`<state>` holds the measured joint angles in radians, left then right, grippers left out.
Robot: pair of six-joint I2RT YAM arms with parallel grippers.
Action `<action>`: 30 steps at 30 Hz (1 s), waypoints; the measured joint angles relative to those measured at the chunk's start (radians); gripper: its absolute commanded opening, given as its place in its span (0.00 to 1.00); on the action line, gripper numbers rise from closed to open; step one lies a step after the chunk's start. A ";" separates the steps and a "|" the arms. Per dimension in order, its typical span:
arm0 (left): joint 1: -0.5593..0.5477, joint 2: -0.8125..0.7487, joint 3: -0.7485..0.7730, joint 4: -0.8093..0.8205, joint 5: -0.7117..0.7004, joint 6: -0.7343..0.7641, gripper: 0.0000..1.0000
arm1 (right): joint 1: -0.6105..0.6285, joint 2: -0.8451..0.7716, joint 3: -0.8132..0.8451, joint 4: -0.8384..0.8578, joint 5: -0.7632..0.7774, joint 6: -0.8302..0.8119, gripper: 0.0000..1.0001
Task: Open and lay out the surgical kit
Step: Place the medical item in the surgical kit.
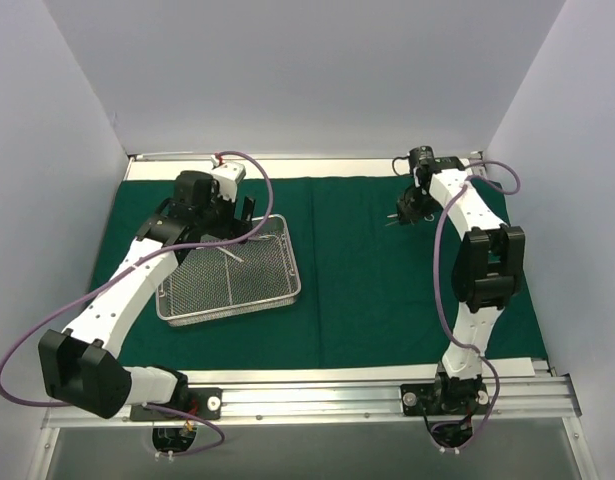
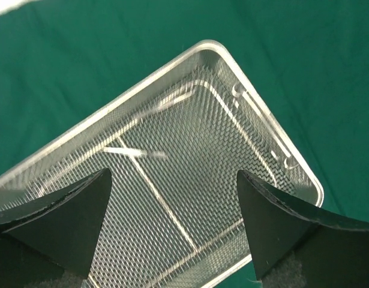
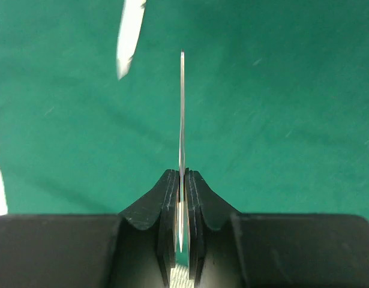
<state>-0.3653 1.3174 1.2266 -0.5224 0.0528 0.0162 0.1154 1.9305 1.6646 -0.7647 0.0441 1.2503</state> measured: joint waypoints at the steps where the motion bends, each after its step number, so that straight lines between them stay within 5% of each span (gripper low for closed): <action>1: 0.002 0.010 0.000 -0.018 -0.003 -0.014 0.94 | -0.003 0.021 0.000 -0.004 0.016 0.002 0.00; 12: 0.065 0.011 0.006 -0.079 -0.061 -0.179 0.94 | -0.039 0.191 0.132 -0.085 0.156 0.049 0.00; 30: 0.110 0.063 0.024 -0.098 -0.110 -0.239 0.94 | -0.044 0.301 0.145 -0.106 0.175 0.145 0.00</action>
<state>-0.2554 1.3808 1.2507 -0.6209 -0.0570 -0.2226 0.0711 2.2314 1.8095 -0.8711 0.2188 1.3952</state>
